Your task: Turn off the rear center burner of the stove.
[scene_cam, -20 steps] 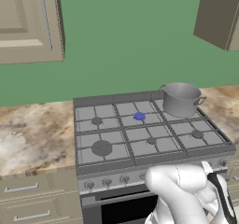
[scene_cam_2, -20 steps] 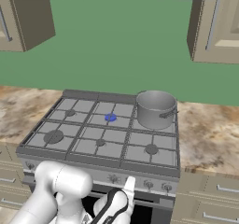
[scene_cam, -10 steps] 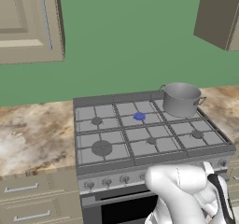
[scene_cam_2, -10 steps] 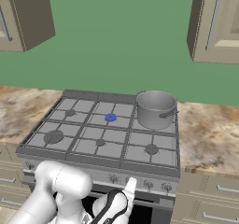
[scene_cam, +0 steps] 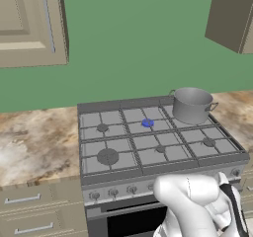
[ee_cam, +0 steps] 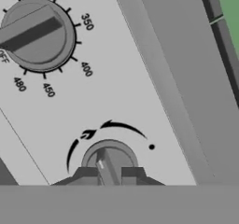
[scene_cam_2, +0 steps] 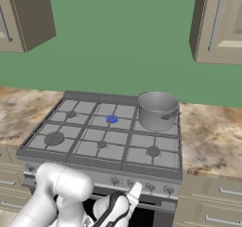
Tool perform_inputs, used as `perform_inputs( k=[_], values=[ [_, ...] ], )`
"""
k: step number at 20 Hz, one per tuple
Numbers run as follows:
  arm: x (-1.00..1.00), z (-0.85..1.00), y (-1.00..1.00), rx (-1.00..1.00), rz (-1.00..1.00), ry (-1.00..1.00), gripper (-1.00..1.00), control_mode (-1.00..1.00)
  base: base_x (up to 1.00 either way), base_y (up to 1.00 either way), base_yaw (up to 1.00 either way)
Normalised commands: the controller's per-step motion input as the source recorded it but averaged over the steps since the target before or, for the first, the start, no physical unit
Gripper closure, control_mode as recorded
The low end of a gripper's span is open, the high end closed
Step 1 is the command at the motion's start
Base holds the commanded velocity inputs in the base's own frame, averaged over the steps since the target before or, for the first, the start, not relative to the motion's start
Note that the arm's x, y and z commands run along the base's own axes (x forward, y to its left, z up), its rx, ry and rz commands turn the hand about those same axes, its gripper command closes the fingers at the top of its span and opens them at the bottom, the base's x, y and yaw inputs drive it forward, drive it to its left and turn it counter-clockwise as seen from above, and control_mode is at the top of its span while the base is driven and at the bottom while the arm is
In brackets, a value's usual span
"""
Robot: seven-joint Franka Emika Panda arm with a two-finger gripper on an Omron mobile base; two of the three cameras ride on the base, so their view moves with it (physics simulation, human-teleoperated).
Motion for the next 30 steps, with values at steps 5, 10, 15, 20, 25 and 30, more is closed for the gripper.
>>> perform_inputs(
  k=[5,10,15,20,25,30],
  values=[
    [0.25,0.17,0.11,0.27,-0.06,0.0,1.0,-1.0,0.0,0.0,0.0],
    [0.28,0.14,0.21,0.32,-0.07,0.0,1.0,-1.0,0.0,0.0,0.0],
    [0.24,0.13,0.19,0.33,-0.09,0.0,1.0,-1.0,0.0,0.0,0.0],
    [0.2,0.13,0.09,0.36,-0.09,0.0,1.0,-1.0,0.0,0.0,0.0],
    [0.18,0.16,0.03,0.4,-0.11,0.0,1.0,-1.0,0.0,0.0,0.0],
    [0.2,0.13,0.0,0.4,-0.12,0.0,1.0,-1.0,0.0,0.0,0.0]
  ],
)
